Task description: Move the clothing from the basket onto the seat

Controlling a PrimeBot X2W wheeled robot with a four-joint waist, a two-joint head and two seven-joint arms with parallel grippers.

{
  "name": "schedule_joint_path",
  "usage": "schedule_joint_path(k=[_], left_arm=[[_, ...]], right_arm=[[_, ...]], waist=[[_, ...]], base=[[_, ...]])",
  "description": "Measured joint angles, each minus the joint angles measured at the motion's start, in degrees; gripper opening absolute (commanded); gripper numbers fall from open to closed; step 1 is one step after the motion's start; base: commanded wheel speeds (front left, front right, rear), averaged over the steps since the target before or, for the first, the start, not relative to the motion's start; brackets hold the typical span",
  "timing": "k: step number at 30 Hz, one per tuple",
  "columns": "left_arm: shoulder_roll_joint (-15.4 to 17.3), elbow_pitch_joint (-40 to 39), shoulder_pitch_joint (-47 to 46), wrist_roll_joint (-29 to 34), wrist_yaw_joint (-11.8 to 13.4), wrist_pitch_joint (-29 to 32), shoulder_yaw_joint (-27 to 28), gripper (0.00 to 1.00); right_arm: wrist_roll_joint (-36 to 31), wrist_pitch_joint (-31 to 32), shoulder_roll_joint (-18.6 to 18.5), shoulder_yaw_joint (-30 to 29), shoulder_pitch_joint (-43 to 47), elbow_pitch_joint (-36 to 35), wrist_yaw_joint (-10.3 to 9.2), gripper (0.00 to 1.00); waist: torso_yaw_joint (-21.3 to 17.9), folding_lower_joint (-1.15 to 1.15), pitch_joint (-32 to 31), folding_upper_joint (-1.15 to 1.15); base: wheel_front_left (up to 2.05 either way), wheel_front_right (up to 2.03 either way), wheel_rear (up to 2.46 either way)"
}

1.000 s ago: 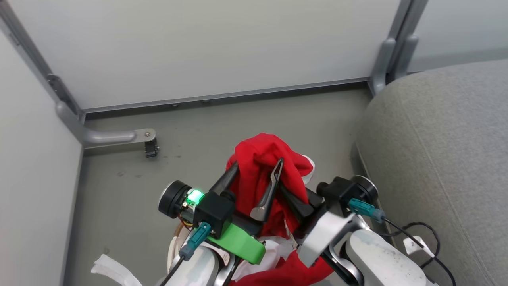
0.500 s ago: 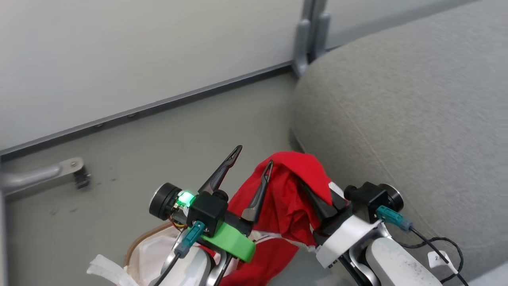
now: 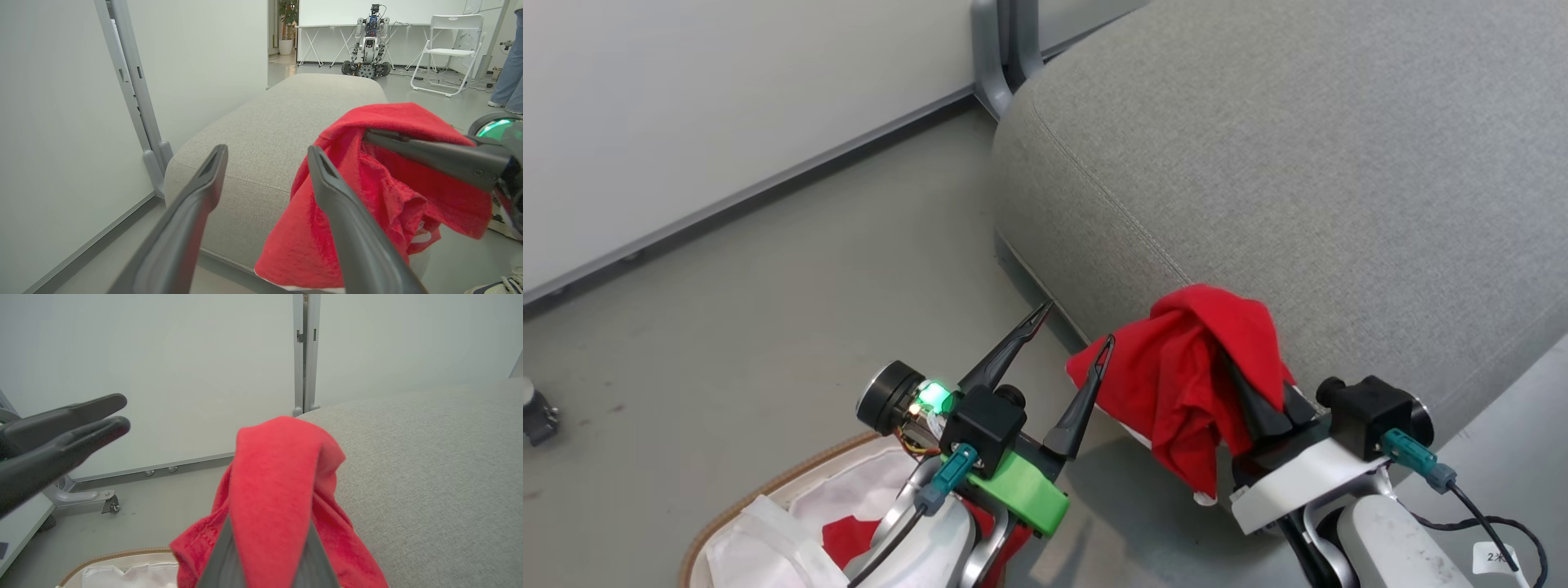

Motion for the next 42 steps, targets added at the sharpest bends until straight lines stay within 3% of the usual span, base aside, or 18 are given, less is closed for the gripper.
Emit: schedule_joint_path(k=[5, 14, 27, 33, 36, 41, 42], left_arm=[[0.25, 0.66, -0.22, 0.34, -0.19, 0.00, 0.10, 1.00], [2.92, -0.31, -0.63, 2.21, -0.25, 0.00, 1.24, 1.00], [6.73, -2.01, -8.69, 2.63, -0.27, 0.00, -0.89, 1.00], [7.21, -3.11, -10.79, 2.64, -0.27, 0.00, -1.04, 1.00], [7.19, -3.11, -11.32, 2.64, -0.27, 0.00, -0.74, 1.00], [7.02, -2.78, -11.39, 2.64, -0.27, 0.00, 0.33, 1.00], [7.00, -2.69, -11.38, 2.64, -0.27, 0.00, 0.40, 1.00]], right_arm=[[-1.13, 0.00, -1.53, -1.23, -3.03, 0.36, 0.00, 0.00], [-3.66, 0.00, -7.76, -5.35, -20.73, 7.22, 0.00, 0.00], [-8.49, 0.00, -18.26, -16.88, -46.23, 23.66, 0.00, 0.00], [-9.09, 0.00, -21.29, -21.40, -54.67, 32.19, 0.00, 0.00], [-10.44, 0.00, -21.64, -22.86, -56.04, 35.76, 0.00, 0.00], [-12.33, 0.00, -18.58, -26.52, -53.27, 40.31, 0.00, 0.00], [-12.63, 0.00, -18.06, -27.37, -52.10, 40.53, 0.00, 0.14]], waist=[[-0.76, 0.00, 2.55, 0.00], [-0.34, 0.00, 8.45, 0.00], [5.61, 0.01, 20.61, 0.00], [9.35, 0.01, 25.57, 0.00], [11.42, 0.01, 27.57, 0.00], [14.63, 0.01, 30.08, 0.00], [15.10, 0.01, 30.33, 0.00]], base=[[0.00, 0.00, 0.00], [0.00, 0.00, 0.00], [0.00, 0.00, 0.00], [0.00, 0.00, 0.00], [0.00, 0.00, 0.00], [0.00, 0.00, 0.00], [0.00, 0.00, 0.00]])
